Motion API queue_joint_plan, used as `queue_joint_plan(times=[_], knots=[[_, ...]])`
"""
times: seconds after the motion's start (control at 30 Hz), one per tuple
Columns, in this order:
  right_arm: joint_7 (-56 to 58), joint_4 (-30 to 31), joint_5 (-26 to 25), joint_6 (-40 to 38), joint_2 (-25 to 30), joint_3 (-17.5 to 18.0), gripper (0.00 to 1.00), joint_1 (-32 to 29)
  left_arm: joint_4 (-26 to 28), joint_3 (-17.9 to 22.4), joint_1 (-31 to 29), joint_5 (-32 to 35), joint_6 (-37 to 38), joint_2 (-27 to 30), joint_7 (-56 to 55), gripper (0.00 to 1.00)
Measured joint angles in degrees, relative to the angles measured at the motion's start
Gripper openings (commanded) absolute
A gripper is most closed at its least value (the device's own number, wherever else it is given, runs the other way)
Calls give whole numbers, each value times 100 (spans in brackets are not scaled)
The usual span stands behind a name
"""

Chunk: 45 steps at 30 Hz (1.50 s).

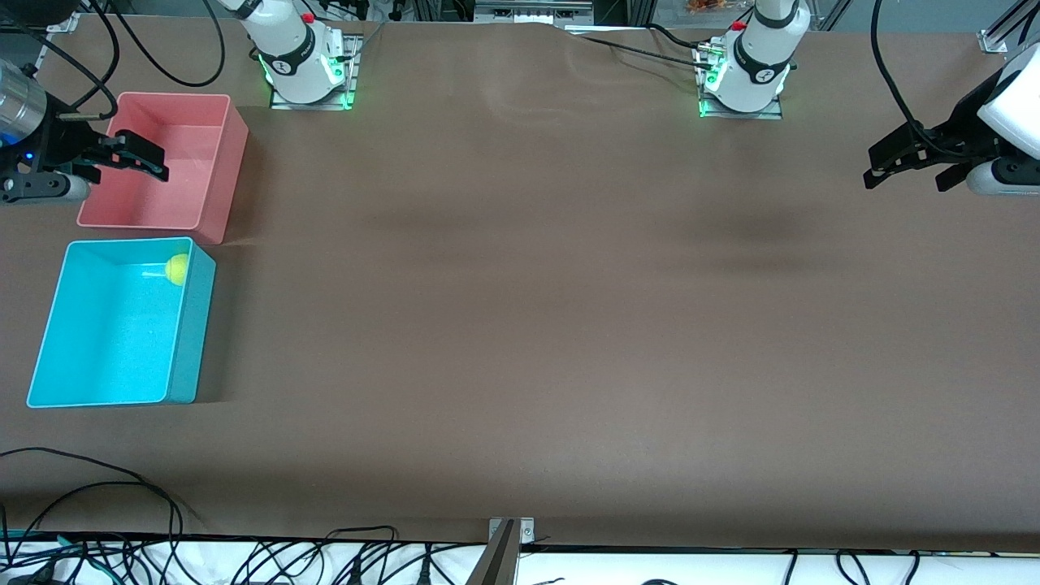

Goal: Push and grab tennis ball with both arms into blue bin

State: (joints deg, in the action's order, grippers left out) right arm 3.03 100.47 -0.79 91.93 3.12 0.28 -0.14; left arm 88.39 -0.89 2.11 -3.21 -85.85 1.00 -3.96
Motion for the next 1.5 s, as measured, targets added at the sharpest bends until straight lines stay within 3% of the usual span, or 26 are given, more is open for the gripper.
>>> queue_joint_plan(times=[1.5], knots=[[5,-131,-65,93,-127,63,100,-2,0,-8,2,0,0,0,0,100]])
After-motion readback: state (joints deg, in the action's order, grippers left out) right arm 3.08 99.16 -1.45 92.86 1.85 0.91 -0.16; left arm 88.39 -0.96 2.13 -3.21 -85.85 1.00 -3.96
